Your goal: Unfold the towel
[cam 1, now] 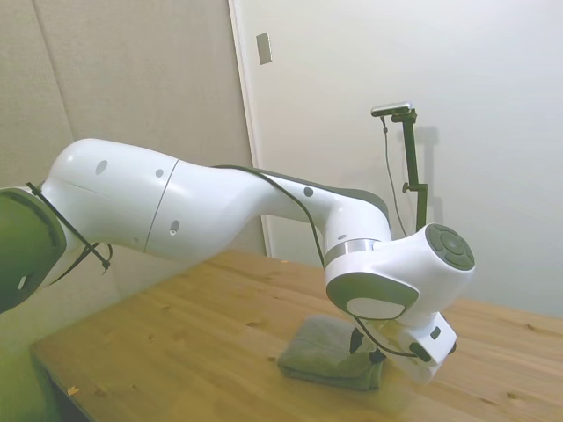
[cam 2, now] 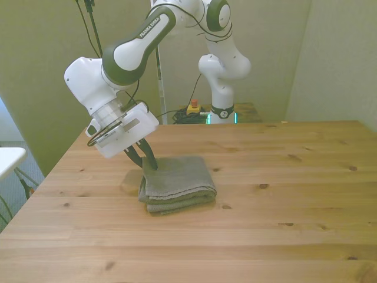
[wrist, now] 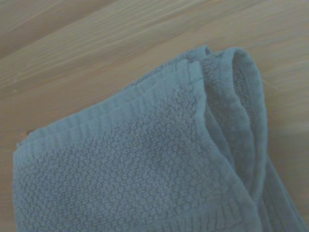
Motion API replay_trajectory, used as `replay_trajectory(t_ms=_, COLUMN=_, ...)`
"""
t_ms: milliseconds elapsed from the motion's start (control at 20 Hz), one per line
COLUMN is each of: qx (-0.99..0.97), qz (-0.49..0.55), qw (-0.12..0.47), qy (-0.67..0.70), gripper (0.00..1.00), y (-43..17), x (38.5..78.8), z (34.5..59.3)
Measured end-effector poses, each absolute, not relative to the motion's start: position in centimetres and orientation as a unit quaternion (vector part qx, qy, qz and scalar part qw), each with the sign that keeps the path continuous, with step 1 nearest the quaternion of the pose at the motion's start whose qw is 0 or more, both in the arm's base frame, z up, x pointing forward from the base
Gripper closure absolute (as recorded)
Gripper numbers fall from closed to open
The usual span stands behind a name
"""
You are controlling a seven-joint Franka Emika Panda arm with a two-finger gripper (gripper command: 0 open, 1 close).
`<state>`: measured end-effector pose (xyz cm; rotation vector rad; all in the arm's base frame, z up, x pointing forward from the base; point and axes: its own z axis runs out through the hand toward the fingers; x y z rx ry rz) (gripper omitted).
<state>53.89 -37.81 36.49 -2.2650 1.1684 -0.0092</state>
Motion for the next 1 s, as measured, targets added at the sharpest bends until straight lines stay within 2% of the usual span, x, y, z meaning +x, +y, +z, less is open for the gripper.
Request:
replay_trajectory(t_ms=200, qx=-0.855, qz=-0.013, qw=0.293, qy=0.429, gripper=1.0, y=-37.4, x=54.0, z=37.8)
replay_trajectory(t_ms=400, qx=-0.865, qz=-0.026, qw=0.296, qy=0.405, gripper=1.0, y=-35.3, x=54.1, z=40.4)
replay_trajectory(t_ms=750, qx=-0.892, qz=-0.033, qw=0.286, qy=0.348, gripper=1.0, y=-27.9, x=55.0, z=44.0)
replay_trajectory(t_ms=1000, qx=-0.91, qz=-0.043, qw=0.272, qy=0.309, gripper=1.0, y=-22.0, x=55.1, z=45.1)
